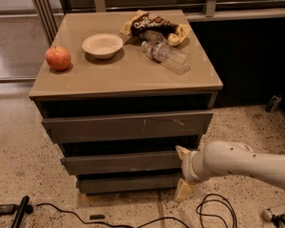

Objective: Open middle drawer

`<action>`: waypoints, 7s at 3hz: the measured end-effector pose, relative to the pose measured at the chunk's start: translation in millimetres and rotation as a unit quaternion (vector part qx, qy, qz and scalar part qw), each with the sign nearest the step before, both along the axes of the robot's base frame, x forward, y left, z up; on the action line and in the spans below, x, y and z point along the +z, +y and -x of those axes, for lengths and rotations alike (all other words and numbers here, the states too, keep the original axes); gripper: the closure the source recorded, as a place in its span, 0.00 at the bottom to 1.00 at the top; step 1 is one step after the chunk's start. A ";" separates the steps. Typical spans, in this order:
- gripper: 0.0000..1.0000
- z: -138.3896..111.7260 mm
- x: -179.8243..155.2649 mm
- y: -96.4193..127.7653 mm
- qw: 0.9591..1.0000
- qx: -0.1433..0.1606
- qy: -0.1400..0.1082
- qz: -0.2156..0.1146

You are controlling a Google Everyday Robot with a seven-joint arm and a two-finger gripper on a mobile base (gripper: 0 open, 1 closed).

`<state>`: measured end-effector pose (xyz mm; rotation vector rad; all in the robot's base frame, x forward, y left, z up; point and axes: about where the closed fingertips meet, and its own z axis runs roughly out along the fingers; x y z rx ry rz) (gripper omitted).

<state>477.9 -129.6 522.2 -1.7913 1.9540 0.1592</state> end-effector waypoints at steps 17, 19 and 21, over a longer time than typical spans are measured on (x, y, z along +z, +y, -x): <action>0.13 -60.6 -108.5 13.9 1.000 -0.006 0.011 -0.023; 0.13 -60.5 -108.5 14.0 1.000 -0.006 0.011 -0.023; 0.68 -24.2 -105.5 -1.2 1.000 0.003 0.017 -0.022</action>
Offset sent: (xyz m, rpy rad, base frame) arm 0.0825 0.0249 -0.0601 0.0952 -0.0568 0.0506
